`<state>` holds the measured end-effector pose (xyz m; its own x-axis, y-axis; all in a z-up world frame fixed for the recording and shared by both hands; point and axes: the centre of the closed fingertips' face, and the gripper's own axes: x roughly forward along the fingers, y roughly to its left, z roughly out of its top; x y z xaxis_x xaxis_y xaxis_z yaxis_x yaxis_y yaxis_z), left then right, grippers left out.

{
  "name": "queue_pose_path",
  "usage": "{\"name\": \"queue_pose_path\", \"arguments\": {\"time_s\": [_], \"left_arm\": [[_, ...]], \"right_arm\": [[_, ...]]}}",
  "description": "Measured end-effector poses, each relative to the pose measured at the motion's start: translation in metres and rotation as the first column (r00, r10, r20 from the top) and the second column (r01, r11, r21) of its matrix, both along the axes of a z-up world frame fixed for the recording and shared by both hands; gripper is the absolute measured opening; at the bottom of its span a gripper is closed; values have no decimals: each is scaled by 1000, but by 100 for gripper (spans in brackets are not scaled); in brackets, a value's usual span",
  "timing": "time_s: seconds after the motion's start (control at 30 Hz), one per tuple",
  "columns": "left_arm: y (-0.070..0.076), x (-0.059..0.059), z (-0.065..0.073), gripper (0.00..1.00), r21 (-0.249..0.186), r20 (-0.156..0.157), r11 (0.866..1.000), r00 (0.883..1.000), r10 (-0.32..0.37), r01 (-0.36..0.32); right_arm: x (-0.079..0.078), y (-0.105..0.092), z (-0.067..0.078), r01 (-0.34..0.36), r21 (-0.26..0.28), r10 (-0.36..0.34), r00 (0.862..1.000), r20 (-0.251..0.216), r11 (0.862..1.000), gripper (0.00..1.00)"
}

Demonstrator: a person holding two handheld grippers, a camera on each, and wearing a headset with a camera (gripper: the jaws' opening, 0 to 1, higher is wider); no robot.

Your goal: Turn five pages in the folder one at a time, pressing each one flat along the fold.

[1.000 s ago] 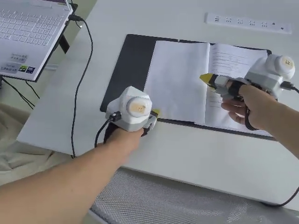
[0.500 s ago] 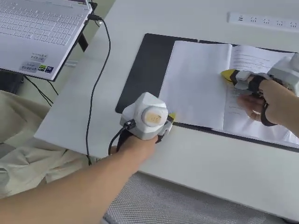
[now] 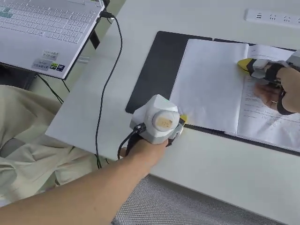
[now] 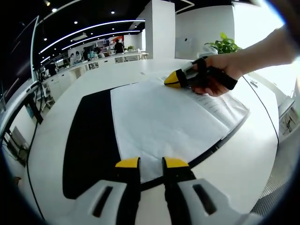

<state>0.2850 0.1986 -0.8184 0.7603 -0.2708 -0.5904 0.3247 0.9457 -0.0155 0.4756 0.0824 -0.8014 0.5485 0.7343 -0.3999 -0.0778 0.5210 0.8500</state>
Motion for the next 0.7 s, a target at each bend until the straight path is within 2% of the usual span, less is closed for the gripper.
{"name": "queue_pose_path", "arguments": {"time_s": [0.2,0.37,0.57,0.7], "left_arm": [[0,0,1,17,1,3,1000,1000,-4,4],[0,0,1,17,0,5,1000,1000,-5,5],[0,0,1,17,0,4,1000,1000,-4,4],[0,0,1,16,1,4,1000,1000,-4,4]], "right_arm": [[20,0,-1,40,10,-39,999,-9,999,0],[35,3,-2,58,-11,-58,998,5,998,0],[62,1,-1,113,-35,-112,993,27,993,0],[70,2,-1,122,-46,-121,992,30,991,0]]}}
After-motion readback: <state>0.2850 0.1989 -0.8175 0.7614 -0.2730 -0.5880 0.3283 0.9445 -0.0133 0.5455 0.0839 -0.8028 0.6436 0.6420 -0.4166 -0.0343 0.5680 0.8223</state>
